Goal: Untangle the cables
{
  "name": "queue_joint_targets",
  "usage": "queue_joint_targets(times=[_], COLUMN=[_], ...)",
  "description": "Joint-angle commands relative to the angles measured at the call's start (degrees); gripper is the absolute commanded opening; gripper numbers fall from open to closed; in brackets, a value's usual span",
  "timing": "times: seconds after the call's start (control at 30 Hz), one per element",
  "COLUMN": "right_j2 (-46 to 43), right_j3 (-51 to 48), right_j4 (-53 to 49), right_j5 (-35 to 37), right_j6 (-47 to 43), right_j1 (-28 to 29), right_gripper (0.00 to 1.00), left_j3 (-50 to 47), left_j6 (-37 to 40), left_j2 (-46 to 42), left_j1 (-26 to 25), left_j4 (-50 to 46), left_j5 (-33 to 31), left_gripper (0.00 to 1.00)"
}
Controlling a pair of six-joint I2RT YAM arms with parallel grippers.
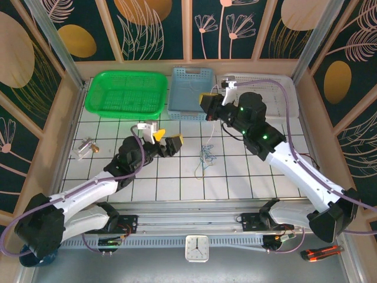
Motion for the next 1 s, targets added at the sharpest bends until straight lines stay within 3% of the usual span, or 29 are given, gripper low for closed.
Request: queue_joint_targets(times=[0.0, 0.2, 0.4, 0.67, 0.97], right_j2=[-0.1, 1.3, 4.0, 6.9, 7.5], right_j3=[3.3, 5.9, 7.9, 9.5, 12.2], right_j4=[-0.3, 0.4, 0.6, 1.0, 1.5], right_j5=[-0.3, 2.3, 3.2, 2.6, 0.8], right_j6=[1.4, 0.7, 0.7, 1.1, 2.0], right_j1=[2.1, 6.9, 9.1, 11.6, 13.4], right_gripper=[0.0, 0.0, 0.0, 0.0, 0.0], left_j3=[-2.5, -2.3, 0.3, 0.6, 0.7], left_j6=[3.9, 5.4, 7.4, 7.9, 7.9], left_j2=[1.3, 8.4, 14.8, 19.0, 22.1], left_j1=[0.2, -0.1, -2.2, -3.1, -3.1], left_j4=[7.1, 9.8, 10.6, 13.4, 17.6], left_j5=[4.0, 10.0, 12.1, 11.8, 7.2], left_gripper=[0.99, 0.99, 0.99, 0.99, 0.97])
